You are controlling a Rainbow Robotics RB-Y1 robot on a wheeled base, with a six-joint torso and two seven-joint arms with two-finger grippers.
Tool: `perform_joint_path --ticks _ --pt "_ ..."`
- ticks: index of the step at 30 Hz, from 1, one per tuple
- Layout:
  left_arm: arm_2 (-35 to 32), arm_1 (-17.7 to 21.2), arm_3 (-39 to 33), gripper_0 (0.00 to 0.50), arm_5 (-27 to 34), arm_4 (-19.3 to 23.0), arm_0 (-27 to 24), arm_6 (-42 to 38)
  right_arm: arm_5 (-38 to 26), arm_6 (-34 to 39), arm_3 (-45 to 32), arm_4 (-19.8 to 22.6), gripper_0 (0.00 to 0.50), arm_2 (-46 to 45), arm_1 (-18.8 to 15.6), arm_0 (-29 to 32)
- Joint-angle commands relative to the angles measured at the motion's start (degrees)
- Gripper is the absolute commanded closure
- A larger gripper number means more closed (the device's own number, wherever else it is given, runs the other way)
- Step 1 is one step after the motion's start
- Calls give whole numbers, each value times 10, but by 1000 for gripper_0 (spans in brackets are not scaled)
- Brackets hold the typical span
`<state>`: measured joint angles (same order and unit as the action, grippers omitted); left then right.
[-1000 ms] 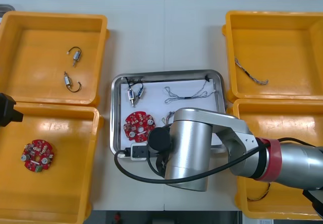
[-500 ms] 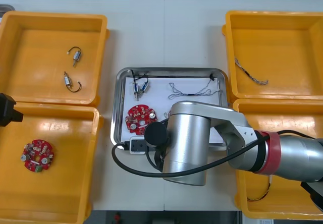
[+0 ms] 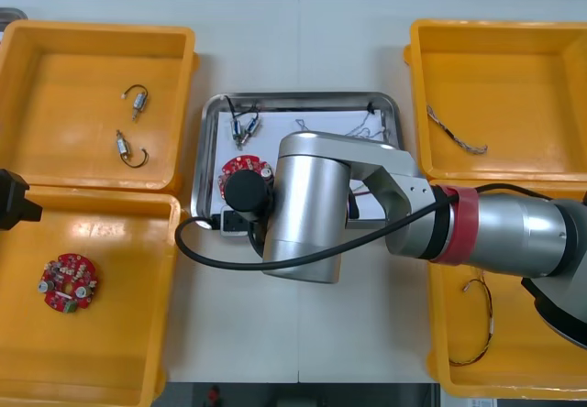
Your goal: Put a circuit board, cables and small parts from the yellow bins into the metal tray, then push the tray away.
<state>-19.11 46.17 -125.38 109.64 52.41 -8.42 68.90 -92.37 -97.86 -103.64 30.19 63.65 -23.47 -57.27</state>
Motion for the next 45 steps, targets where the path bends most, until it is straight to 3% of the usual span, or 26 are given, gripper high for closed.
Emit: perform_joint_path --ticks 1,7,14,23,29,35,45 --pt "-15 25 -16 0 4 -6 9 48 4 -6 16 5 500 -15 15 -52" --pt "-15 25 -16 0 4 -6 9 48 23 -7 46 6 500 -15 15 -79" --pt "-15 25 -16 0 4 -6 9 48 63 -13 106 45 500 -15 16 -116" --pt "-15 25 -16 0 4 -6 9 48 101 -25 157 49 500 -15 24 -141" --pt "-15 25 -16 0 4 -6 9 48 131 -35 201 91 500 -15 25 -165" --pt "-15 25 -16 0 4 -6 9 48 161 -57 243 112 500 -15 30 -184" --pt "-15 25 -16 0 4 -6 9 48 204 -133 294 112 500 -15 34 -199"
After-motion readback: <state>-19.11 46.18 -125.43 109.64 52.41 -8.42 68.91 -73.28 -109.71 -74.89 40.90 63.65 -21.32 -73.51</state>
